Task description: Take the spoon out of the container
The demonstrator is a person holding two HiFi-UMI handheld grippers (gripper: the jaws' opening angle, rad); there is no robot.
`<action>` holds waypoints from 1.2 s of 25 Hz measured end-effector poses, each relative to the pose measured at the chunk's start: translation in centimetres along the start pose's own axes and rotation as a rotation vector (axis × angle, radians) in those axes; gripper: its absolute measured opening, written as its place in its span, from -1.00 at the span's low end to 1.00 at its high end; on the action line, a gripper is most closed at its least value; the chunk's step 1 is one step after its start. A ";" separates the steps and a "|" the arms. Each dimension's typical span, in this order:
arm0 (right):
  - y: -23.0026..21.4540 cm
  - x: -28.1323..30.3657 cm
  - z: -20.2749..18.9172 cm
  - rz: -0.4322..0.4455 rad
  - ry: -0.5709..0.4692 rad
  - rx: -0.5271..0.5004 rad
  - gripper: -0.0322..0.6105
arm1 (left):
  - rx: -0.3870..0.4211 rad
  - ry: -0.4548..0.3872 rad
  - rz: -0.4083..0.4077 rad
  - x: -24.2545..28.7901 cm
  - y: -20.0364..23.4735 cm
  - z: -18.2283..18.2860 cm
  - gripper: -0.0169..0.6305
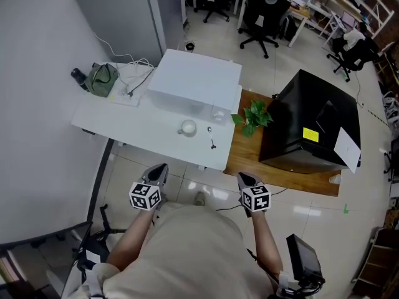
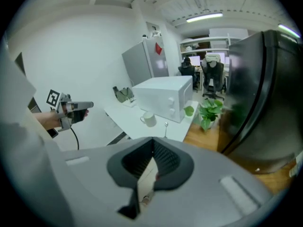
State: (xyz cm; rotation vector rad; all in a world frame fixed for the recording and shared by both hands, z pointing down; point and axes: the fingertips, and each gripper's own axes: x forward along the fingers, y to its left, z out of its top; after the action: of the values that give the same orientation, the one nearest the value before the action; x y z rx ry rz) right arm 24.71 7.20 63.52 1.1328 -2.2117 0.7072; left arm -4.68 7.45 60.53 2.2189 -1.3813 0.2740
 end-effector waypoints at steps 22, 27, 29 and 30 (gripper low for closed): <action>9.4 3.6 3.2 0.043 0.086 0.063 -0.89 | 0.014 0.058 -0.098 -1.7 7.8 2.1 -0.94; 10.5 3.4 4.0 0.039 0.058 0.101 -0.89 | 0.015 0.072 -0.135 -1.0 8.3 2.0 -0.94; 11.2 3.3 4.5 0.051 0.034 0.120 -0.89 | 0.018 0.074 -0.144 -0.9 8.6 2.0 -0.94; 11.5 3.3 4.8 0.058 0.021 0.126 -0.89 | 0.019 0.074 -0.146 -0.9 8.7 2.1 -0.94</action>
State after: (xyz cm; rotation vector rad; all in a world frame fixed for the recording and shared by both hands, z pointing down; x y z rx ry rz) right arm 12.28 8.03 60.05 1.1196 -2.2163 0.8903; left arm -12.96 3.98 61.13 2.2877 -1.1764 0.3145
